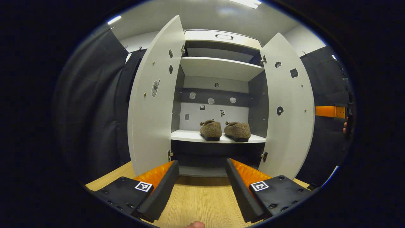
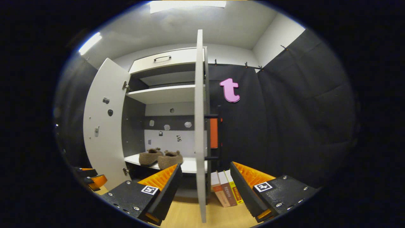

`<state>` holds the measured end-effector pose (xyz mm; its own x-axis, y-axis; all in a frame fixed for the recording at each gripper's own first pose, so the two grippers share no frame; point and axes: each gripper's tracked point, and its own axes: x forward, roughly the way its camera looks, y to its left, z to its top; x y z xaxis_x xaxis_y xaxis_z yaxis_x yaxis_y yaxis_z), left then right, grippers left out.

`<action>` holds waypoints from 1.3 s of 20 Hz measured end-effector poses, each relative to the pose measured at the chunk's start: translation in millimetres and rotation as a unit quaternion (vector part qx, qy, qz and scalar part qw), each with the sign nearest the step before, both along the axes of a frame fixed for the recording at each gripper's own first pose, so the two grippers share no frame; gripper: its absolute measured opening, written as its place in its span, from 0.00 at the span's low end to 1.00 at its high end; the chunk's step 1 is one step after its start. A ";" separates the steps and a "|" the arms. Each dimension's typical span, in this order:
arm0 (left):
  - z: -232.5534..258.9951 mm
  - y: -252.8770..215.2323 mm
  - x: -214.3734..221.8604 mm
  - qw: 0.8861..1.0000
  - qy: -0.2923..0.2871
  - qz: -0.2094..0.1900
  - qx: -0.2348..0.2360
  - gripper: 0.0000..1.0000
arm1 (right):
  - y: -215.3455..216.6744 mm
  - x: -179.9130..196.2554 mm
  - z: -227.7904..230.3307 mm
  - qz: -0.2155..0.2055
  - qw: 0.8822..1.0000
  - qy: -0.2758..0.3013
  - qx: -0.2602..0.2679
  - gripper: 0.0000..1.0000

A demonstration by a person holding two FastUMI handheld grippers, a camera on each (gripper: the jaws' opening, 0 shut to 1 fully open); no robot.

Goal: Grab one shoe with the right hand and put it into the shoe cabinet, grab the other shoe with the left hand and put it into the shoe cabinet; then close the right door with the right hand and the left door with the left hand.

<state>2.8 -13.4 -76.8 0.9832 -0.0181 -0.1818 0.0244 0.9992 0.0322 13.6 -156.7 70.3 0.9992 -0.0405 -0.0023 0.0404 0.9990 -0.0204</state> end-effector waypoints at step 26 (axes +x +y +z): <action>-1.9 23.2 12.9 1.000 -0.012 0.007 -0.006 0.97 | 54.9 54.5 43.8 0.049 0.999 -0.015 -0.001 0.91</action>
<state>15.7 9.8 -78.6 0.9873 -0.0072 -0.1586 0.0105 0.9997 0.0198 68.0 -101.8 114.1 0.9979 0.0580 0.0282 -0.0573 0.9981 -0.0233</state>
